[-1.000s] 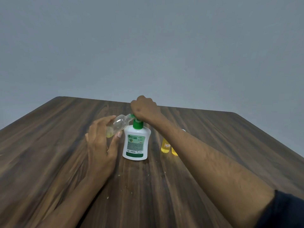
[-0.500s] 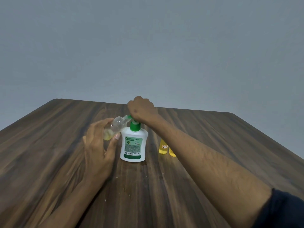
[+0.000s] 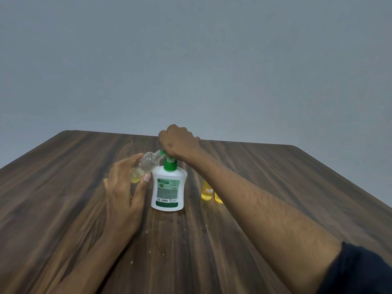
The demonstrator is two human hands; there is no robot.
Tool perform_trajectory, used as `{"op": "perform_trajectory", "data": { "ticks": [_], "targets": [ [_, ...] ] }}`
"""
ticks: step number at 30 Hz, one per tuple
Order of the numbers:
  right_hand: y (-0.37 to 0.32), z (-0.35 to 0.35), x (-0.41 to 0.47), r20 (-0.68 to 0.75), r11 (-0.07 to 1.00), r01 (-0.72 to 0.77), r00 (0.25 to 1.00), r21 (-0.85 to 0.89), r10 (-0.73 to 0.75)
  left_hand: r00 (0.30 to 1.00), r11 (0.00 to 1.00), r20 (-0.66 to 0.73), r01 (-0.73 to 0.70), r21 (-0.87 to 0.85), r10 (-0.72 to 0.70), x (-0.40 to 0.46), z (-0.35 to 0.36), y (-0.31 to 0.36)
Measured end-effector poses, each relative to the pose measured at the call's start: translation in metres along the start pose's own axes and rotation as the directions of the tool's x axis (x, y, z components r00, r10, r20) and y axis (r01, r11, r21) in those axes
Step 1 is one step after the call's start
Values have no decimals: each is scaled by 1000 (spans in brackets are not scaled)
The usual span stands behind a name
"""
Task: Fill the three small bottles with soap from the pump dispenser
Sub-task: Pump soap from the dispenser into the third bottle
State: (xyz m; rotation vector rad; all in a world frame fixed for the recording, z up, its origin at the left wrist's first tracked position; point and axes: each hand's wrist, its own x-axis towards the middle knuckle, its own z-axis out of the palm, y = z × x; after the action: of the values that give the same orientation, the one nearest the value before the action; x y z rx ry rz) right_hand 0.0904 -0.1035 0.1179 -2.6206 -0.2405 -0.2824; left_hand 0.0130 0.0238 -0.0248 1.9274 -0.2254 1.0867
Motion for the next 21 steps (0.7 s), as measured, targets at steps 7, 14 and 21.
{"op": "perform_trajectory", "data": {
  "ticks": [7, 14, 21],
  "targets": [
    [2, -2, -1, 25, 999, 12, 1000, 33, -12, 1000, 1000, -1, 2, -7, -2, 1, -2, 3],
    [2, 2, 3, 26, 999, -7, 1000, 31, 6, 1000, 1000, -6, -10, -16, 10, 1, -3, 3],
    [1, 3, 6, 32, 999, -13, 999, 50, 11, 1000, 1000, -3, 5, -23, -5, 1, -4, 4]
  ]
}}
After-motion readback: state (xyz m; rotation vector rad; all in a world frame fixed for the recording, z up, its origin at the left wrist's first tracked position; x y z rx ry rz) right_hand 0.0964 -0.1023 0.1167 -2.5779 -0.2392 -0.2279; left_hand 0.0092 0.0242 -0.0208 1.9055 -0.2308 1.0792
